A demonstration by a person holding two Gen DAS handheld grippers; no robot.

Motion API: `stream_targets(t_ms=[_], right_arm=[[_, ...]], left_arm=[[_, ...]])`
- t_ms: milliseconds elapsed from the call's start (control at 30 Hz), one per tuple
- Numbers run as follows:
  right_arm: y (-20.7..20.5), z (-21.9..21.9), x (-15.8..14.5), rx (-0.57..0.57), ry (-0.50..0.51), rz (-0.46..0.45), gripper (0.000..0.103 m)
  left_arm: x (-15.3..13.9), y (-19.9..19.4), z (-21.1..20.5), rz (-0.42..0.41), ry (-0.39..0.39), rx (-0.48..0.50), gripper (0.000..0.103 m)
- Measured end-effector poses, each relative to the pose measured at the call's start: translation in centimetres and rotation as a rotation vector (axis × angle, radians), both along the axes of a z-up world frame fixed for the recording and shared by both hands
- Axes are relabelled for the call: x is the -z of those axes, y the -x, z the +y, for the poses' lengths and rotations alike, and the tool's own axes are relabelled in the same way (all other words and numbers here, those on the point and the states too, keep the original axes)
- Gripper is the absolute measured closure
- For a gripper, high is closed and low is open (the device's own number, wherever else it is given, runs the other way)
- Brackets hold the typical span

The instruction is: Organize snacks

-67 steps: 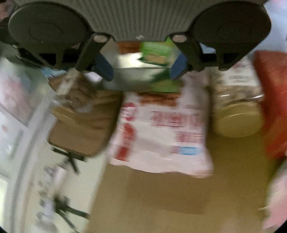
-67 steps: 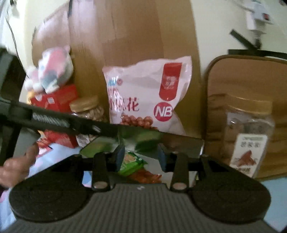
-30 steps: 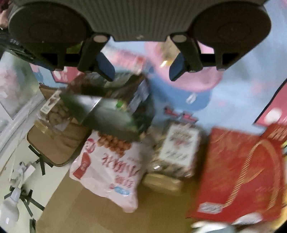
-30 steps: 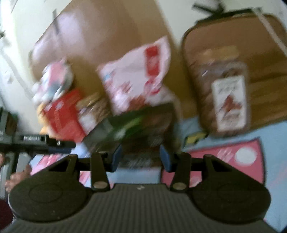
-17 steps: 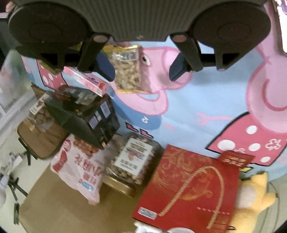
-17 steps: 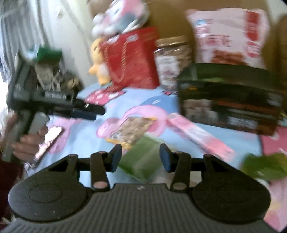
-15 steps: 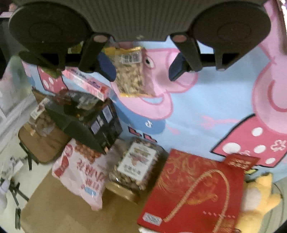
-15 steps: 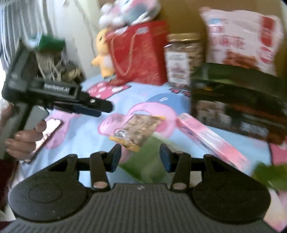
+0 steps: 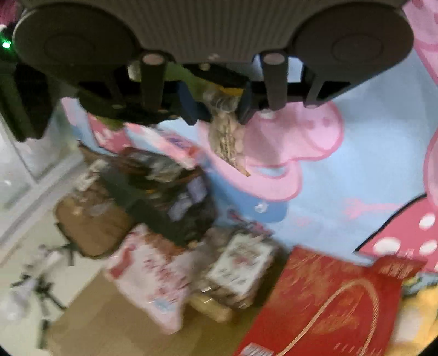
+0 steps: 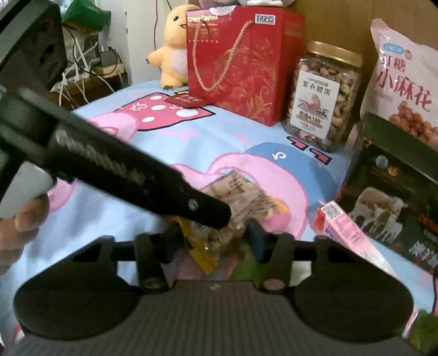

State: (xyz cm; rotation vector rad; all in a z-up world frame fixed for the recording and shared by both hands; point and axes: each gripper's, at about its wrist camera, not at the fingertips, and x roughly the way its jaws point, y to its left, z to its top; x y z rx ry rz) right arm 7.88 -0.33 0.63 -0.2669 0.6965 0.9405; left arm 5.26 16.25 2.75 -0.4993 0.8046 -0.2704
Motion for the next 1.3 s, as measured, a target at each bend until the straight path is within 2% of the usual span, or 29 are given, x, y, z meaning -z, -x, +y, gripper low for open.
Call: stream_targets(t_ms=[167, 333, 467, 567, 667, 733, 933, 1033, 1133, 1300], right_arm=[[1.0, -1.8, -2.4, 0.052, -0.094, -0.083, 0.06], [-1.1, -5.7, -5.6, 0.162, -0.145, -0.201, 0.06], [-4.7, -9.3, -7.1, 0.272, -0.135, -0.238, 0.06], [-8.0, -11.9, -6.9, 0.358, -0.105, -0.23, 0.058], [-11.2, -13.5, -5.6, 0.416, -0.057, -0.16, 0.052], [-11.9, -14.9, -4.9, 0.443, -0.067, -0.113, 0.05], [-9.6, -21.2, -5.8, 0.503, -0.218, -0.072, 0.049], [-7.8, -25.1, -5.2, 0.578, -0.298, -0.01, 0.049], [-6.0, -28.2, -3.1, 0.658, -0.367, 0.123, 0.05], [-4.3, -31.2, 0.3, 0.75, -0.566, 0.367, 0.05]], left_arm=[[-4.1, -0.6, -2.7, -0.095, -0.063, 0.038, 0.07], [-7.6, -5.2, -7.4, -0.196, -0.102, 0.132, 0.07], [-7.7, -10.7, -11.5, -0.221, -0.089, 0.2, 0.07], [-6.0, -14.6, -14.0, -0.177, -0.09, 0.205, 0.066], [-4.1, -17.0, -15.5, -0.102, -0.121, 0.193, 0.065], [-3.8, -16.9, -15.6, -0.092, -0.117, 0.183, 0.064], [-5.7, -13.1, -13.7, -0.159, -0.089, 0.189, 0.062], [-5.3, -10.1, -13.7, -0.159, -0.121, 0.209, 0.062], [-3.9, -7.8, -14.5, -0.126, -0.133, 0.238, 0.062], [-1.5, -6.0, -15.2, -0.036, -0.074, 0.253, 0.062]])
